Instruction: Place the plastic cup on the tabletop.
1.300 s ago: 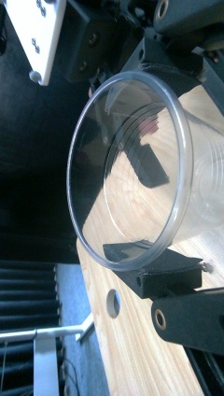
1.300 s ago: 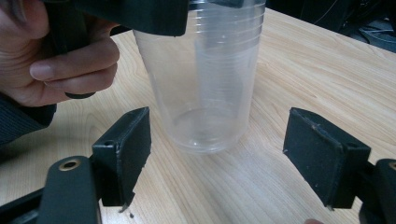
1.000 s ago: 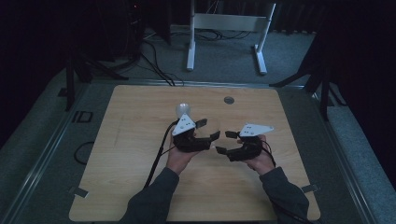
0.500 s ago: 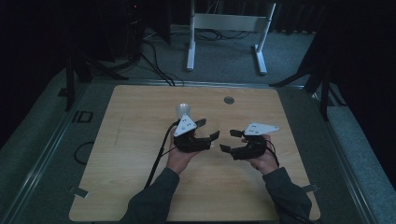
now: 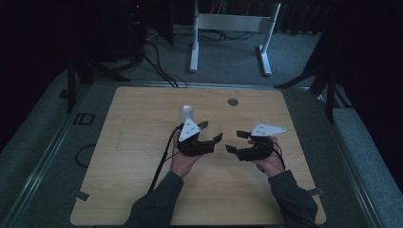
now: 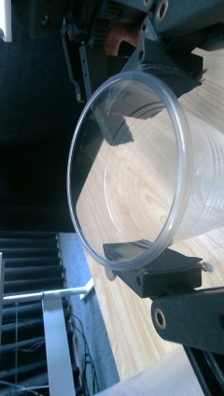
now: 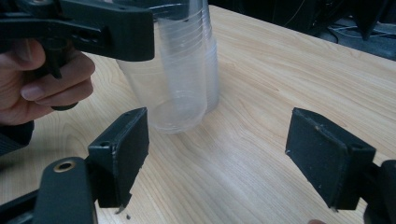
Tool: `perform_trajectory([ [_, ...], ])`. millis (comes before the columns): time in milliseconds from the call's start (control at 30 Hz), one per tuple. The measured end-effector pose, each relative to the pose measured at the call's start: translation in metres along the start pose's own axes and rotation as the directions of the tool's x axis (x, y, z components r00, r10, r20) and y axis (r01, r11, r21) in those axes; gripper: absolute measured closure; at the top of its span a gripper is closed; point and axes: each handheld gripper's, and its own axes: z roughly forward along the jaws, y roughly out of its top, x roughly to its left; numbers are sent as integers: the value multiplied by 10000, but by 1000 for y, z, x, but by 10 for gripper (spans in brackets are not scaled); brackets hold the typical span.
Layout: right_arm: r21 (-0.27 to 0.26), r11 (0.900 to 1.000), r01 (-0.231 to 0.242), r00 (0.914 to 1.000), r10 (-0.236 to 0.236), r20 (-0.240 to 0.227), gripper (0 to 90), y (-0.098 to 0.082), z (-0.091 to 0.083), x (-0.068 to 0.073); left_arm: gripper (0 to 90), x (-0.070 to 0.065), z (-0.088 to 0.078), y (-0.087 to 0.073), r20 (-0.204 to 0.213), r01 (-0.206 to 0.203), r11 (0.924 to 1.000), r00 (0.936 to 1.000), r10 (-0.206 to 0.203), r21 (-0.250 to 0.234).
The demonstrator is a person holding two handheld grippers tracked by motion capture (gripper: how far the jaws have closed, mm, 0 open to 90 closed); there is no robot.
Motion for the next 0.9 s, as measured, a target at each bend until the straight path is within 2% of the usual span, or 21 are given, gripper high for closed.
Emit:
perform_trajectory([
  [133, 11, 10000, -10, 10000, 10, 20, 213, 0, -1, -1, 283, -1, 1, -3, -355, -169, 9999, 9992, 168, -29],
  [267, -30, 10000, -3, 10000, 3, -7, 213, 0, -1, -1, 283, 1, 3, -6, -495, -162, 9999, 9986, 162, 12],
  [900, -72, 10000, -43, 9999, 44, 111, 213, 0, -6, -1, 283, 2, 8, -13, -545, -202, 9996, 9983, 212, 189],
])
